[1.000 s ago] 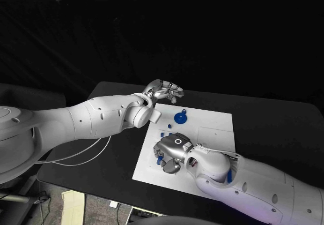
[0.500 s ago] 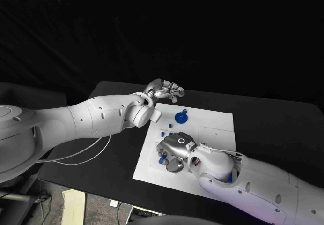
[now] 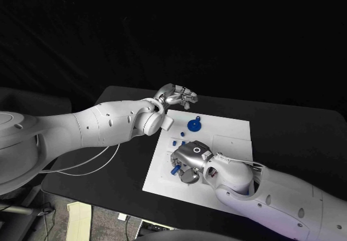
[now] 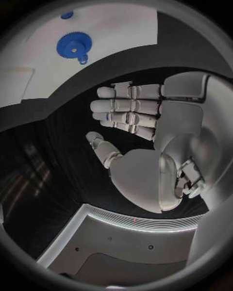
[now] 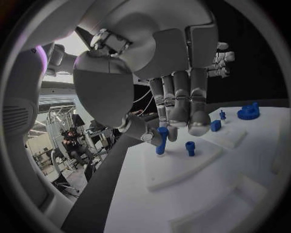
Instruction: Assemble the parts on the task board
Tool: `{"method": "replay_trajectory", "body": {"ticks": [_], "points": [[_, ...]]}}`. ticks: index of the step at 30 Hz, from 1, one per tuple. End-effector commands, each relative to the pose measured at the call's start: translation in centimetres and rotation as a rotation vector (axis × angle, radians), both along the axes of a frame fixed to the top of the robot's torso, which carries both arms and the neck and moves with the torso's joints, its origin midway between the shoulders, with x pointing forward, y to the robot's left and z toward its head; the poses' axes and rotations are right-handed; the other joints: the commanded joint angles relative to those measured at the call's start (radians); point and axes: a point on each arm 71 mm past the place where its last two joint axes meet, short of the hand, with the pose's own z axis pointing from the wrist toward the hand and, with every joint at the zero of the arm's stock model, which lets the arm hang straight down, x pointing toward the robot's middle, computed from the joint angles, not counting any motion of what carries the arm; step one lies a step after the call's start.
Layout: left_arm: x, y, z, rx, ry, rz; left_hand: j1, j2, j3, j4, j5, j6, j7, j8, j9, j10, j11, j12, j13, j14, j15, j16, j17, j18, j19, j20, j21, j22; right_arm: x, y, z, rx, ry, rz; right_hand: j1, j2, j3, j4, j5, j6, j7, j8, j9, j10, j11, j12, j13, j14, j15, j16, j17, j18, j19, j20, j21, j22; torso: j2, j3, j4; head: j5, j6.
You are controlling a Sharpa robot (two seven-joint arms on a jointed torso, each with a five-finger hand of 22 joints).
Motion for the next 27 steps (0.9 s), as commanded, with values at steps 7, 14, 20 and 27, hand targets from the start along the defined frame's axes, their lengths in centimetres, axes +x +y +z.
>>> {"method": "replay_trajectory", "body": {"ticks": [7, 14, 20, 27], "points": [[0.03, -0.24, 0.16, -0.011, -0.004, -0.014, 0.001, 0.008, -0.004, -0.001, 0.003, -0.005, 0.0, 0.005, -0.001, -0.009, 0.0, 0.003, -0.001, 0.002, 0.006, -0.007, 0.002, 0.009, 0.005, 0.0, -0.007, 0.002, -0.04, -0.36, -0.24, -0.029, -0.012, -0.001, -0.002, 0.01, 0.004, -0.003, 0.002, 0.008, -0.002, 0.004, 0.001, 0.02, -0.006, 0.003, 0.003, -0.005, -0.01, 0.003, 0.001, 0.122, 0.0, -0.008, 0.005, 0.013, 0.0, 0.0012, 0.0001, 0.0, -0.002], [0.03, -0.25, 0.16, -0.011, -0.004, -0.014, 0.001, 0.008, -0.004, 0.0, 0.004, -0.005, 0.0, 0.005, -0.002, -0.009, 0.0, 0.003, -0.002, 0.002, 0.006, -0.007, 0.002, 0.009, 0.005, 0.0, -0.007, 0.002, -0.13, -0.3, -0.2, -0.029, -0.011, 0.002, -0.003, 0.01, 0.004, -0.004, 0.002, 0.008, -0.002, 0.004, 0.001, 0.02, -0.006, 0.004, 0.004, -0.005, -0.01, 0.003, 0.001, 0.122, 0.001, -0.008, 0.005, 0.013, 0.0, 0.0009, -0.0001, -0.001, -0.002], [0.04, -0.27, 0.16, -0.011, -0.004, -0.015, 0.001, 0.008, -0.004, 0.0, 0.004, -0.005, 0.0, 0.005, -0.002, -0.009, 0.0, 0.003, -0.002, 0.002, 0.006, -0.007, 0.003, 0.009, 0.005, 0.0, -0.008, 0.002, -0.21, -0.25, -0.17, -0.03, -0.012, 0.005, -0.003, 0.01, 0.005, -0.004, 0.002, 0.009, -0.002, 0.004, 0.002, 0.02, -0.006, 0.004, 0.004, -0.005, -0.01, 0.003, 0.001, 0.122, 0.001, -0.009, 0.005, 0.013, 0.0, 0.0015, -0.0004, -0.001, -0.003], [0.04, -0.28, 0.15, -0.011, -0.004, -0.015, 0.001, 0.008, -0.004, -0.001, 0.004, -0.005, 0.0, 0.005, -0.002, -0.009, 0.0, 0.003, -0.002, 0.002, 0.006, -0.007, 0.003, 0.009, 0.005, 0.0, -0.008, 0.003, -0.56, 0.47, 0.03, -0.042, -0.037, 0.02, -0.004, 0.01, 0.005, -0.005, 0.002, 0.009, -0.003, 0.004, 0.002, 0.02, -0.006, 0.004, 0.005, -0.005, -0.011, 0.003, 0.002, 0.122, 0.001, -0.009, 0.005, 0.013, 0.0, 0.0005, 0.0001, -0.002, -0.004]]}}
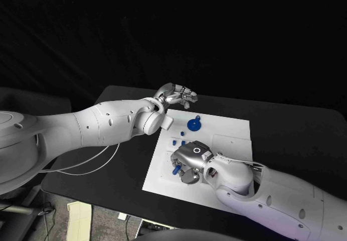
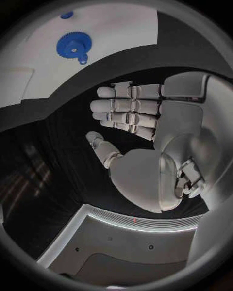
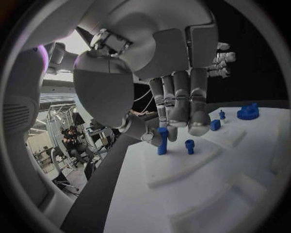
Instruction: Assemble the parts on the task board
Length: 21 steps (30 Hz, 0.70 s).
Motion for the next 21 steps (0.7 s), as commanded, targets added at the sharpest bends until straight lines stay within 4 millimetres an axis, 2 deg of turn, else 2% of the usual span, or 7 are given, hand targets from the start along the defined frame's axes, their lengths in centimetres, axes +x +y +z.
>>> {"method": "replay_trajectory", "body": {"ticks": [1, 13, 21], "points": [[0.0, -0.2, 0.2, -0.011, -0.004, -0.014, 0.001, 0.008, -0.004, -0.001, 0.004, -0.005, 0.0, 0.005, -0.002, -0.009, 0.0, 0.003, -0.001, 0.002, 0.006, -0.003, 0.002, 0.015, 0.005, 0.0, -0.004, 0.001, -0.4, 0.7, 0.1, -0.034, -0.033, 0.017, -0.005, 0.009, 0.004, -0.001, 0.003, 0.008, 0.002, 0.003, 0.001, 0.02, -0.006, 0.004, 0.001, -0.005, -0.01, 0.003, 0.001, 0.122, -0.001, -0.007, 0.005, 0.014, 0.0, -0.0007, 0.0003, -0.001, -0.001], [0.0, -0.3, 0.2, -0.012, -0.004, -0.016, 0.001, 0.008, -0.004, -0.001, 0.004, -0.005, 0.0, 0.006, -0.002, -0.009, 0.0, 0.003, -0.001, 0.002, 0.006, -0.004, 0.002, 0.015, 0.005, 0.0, -0.005, 0.002, -1.4, 2.1, 0.1, -0.131, -0.104, 0.055, -0.004, 0.006, 0.006, -0.003, 0.003, 0.008, 0.002, 0.003, 0.002, 0.02, -0.006, 0.003, 0.002, -0.005, -0.01, 0.003, 0.001, 0.122, -0.002, -0.007, 0.005, 0.014, 0.0, -0.003, 0.0008, -0.004, -0.004], [0.0, -0.3, 0.2, -0.012, -0.004, -0.016, 0.0, 0.008, -0.004, 0.0, 0.004, -0.005, 0.0, 0.006, -0.002, -0.009, 0.0, 0.003, -0.001, 0.002, 0.006, -0.004, 0.003, 0.015, 0.005, 0.0, -0.005, 0.002, -1.8, 2.4, 0.0, -0.155, -0.111, 0.067, -0.005, 0.005, 0.006, -0.004, 0.003, 0.009, 0.002, 0.003, 0.002, 0.02, -0.006, 0.003, 0.003, -0.006, -0.01, 0.003, 0.001, 0.122, -0.003, -0.007, 0.005, 0.014, 0.0, -0.0019, 0.001, -0.004, -0.005]]}}
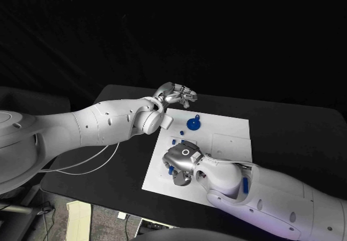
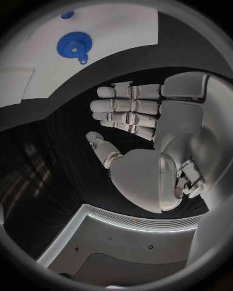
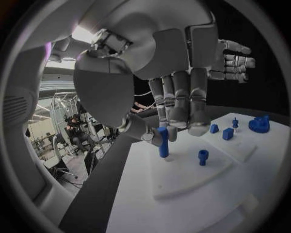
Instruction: Assemble the parts on the task board
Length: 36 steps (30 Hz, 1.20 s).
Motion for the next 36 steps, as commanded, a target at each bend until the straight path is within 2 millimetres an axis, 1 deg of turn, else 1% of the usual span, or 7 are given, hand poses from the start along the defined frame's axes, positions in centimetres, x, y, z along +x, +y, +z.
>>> {"method": "replay_trajectory", "body": {"ticks": [1, 9, 17, 24, 36], "points": [[0.0, -0.3, 0.2, -0.011, -0.004, -0.014, 0.0, 0.008, -0.004, 0.0, 0.004, -0.005, 0.0, 0.006, -0.001, -0.008, 0.001, 0.003, -0.001, 0.002, 0.006, -0.004, 0.001, 0.016, 0.005, 0.0, -0.005, 0.001, -0.1, -0.1, -0.6, -0.069, -0.024, -0.003, -0.005, 0.005, 0.005, 0.0, 0.003, 0.007, -0.001, 0.005, 0.001, 0.015, -0.001, 0.004, 0.001, -0.007, -0.009, 0.003, 0.002, 0.122, 0.0, -0.005, 0.005, 0.014, 0.0, 0.0009, 0.0, 0.0, -0.001], [0.0, -0.2, 0.2, -0.011, -0.004, -0.013, 0.0, 0.008, -0.004, 0.0, 0.004, -0.005, 0.0, 0.006, -0.001, -0.008, 0.001, 0.003, -0.002, 0.002, 0.006, -0.004, 0.002, 0.016, 0.005, 0.0, -0.005, 0.002, 0.0, -0.4, -0.2, -0.031, -0.063, -0.02, -0.005, 0.003, 0.008, 0.0, 0.004, 0.009, -0.002, 0.006, 0.002, 0.016, -0.001, 0.005, 0.003, -0.007, -0.009, 0.003, 0.002, 0.122, 0.0, -0.005, 0.005, 0.015, 0.0, 0.0025, -0.0007, 0.001, 0.0], [0.0, -0.2, 0.2, -0.011, -0.005, -0.014, 0.0, 0.009, -0.004, 0.0, 0.004, -0.005, 0.0, 0.006, -0.001, -0.008, 0.001, 0.003, -0.002, 0.003, 0.006, -0.005, 0.002, 0.016, 0.005, 0.0, -0.006, 0.002, -0.3, -0.8, 0.4, -0.02, -0.08, -0.028, -0.004, -0.002, 0.013, 0.003, 0.003, 0.012, -0.003, 0.007, 0.004, 0.019, -0.002, 0.006, 0.006, -0.006, -0.01, 0.005, 0.003, 0.122, 0.002, -0.006, 0.006, 0.015, 0.0, 0.0028, -0.001, 0.003, 0.0], [0.0, -0.2, 0.2, -0.011, -0.004, -0.013, 0.0, 0.009, -0.004, 0.0, 0.004, -0.005, 0.0, 0.006, -0.001, -0.008, 0.001, 0.003, -0.002, 0.002, 0.006, -0.005, 0.002, 0.016, 0.005, 0.0, -0.006, 0.002, 0.0, -1.1, 0.5, -0.033, -0.084, -0.033, -0.004, -0.003, 0.014, 0.003, 0.004, 0.013, -0.003, 0.007, 0.004, 0.02, -0.003, 0.006, 0.007, -0.005, -0.01, 0.005, 0.003, 0.122, 0.003, -0.006, 0.007, 0.015, 0.0, 0.0014, -0.0007, 0.005, 0.0], [0.0, -0.2, 0.2, -0.011, -0.004, -0.015, -0.001, 0.009, -0.004, 0.0, 0.004, -0.005, 0.0, 0.006, -0.001, -0.009, 0.001, 0.003, -0.002, 0.002, 0.006, -0.005, 0.003, 0.016, 0.005, 0.0, -0.006, 0.002, 0.4, -1.2, 0.2, -0.048, -0.082, -0.04, -0.004, -0.004, 0.016, 0.004, 0.003, 0.013, -0.003, 0.006, 0.004, 0.02, -0.003, 0.006, 0.008, -0.005, -0.011, 0.005, 0.004, 0.122, 0.003, -0.006, 0.007, 0.015, 0.0, 0.0011, -0.0006, 0.008, -0.001]]}}
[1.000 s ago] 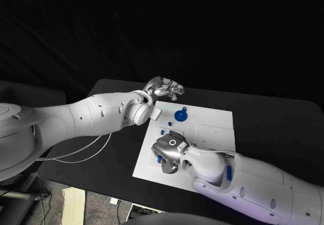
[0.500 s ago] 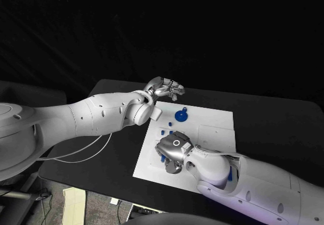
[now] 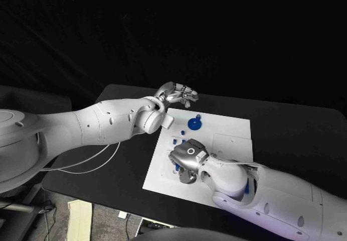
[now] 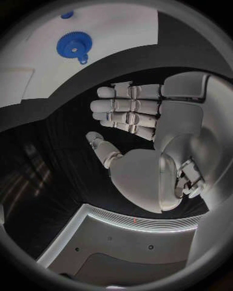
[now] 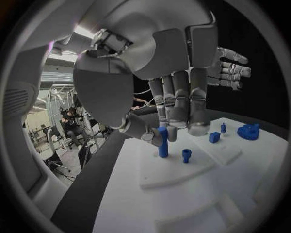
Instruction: Assemble the parts on the task board
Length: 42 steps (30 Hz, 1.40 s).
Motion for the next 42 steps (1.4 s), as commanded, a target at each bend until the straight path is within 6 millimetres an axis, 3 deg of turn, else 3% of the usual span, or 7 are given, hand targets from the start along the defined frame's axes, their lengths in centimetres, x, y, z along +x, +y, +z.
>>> {"method": "replay_trajectory", "body": {"ticks": [1, 42], "points": [[-0.01, -0.27, 0.17, -0.012, -0.004, -0.015, -0.001, 0.009, -0.004, 0.0, 0.004, -0.005, 0.0, 0.006, -0.001, -0.008, 0.001, 0.003, -0.001, 0.002, 0.006, -0.005, 0.002, 0.014, 0.005, 0.0, -0.006, 0.001, -0.02, 0.07, -0.07, -0.021, -0.009, 0.003, 0.0, 0.0, 0.006, 0.0, 0.007, 0.008, 0.001, 0.003, 0.0, 0.018, -0.001, 0.007, 0.001, -0.007, -0.009, 0.005, 0.002, 0.122, -0.001, -0.006, 0.007, 0.015, 0.0, -0.0001, -0.0002, 0.001, 0.0], [-0.01, -0.4, 0.17, -0.012, -0.004, -0.018, -0.001, 0.009, -0.004, 0.0, 0.004, -0.005, -0.001, 0.007, -0.002, -0.009, 0.001, 0.003, -0.002, 0.003, 0.006, -0.007, 0.004, 0.014, 0.006, 0.0, -0.008, 0.003, -0.46, 0.85, -0.52, -0.027, 0.028, 0.029, -0.003, 0.0, 0.009, 0.003, 0.006, 0.008, 0.001, 0.001, 0.001, 0.017, -0.001, 0.006, 0.004, -0.007, -0.009, 0.005, 0.002, 0.122, 0.0, -0.006, 0.007, 0.015, 0.0, 0.0003, -0.0002, 0.008, -0.01]]}}
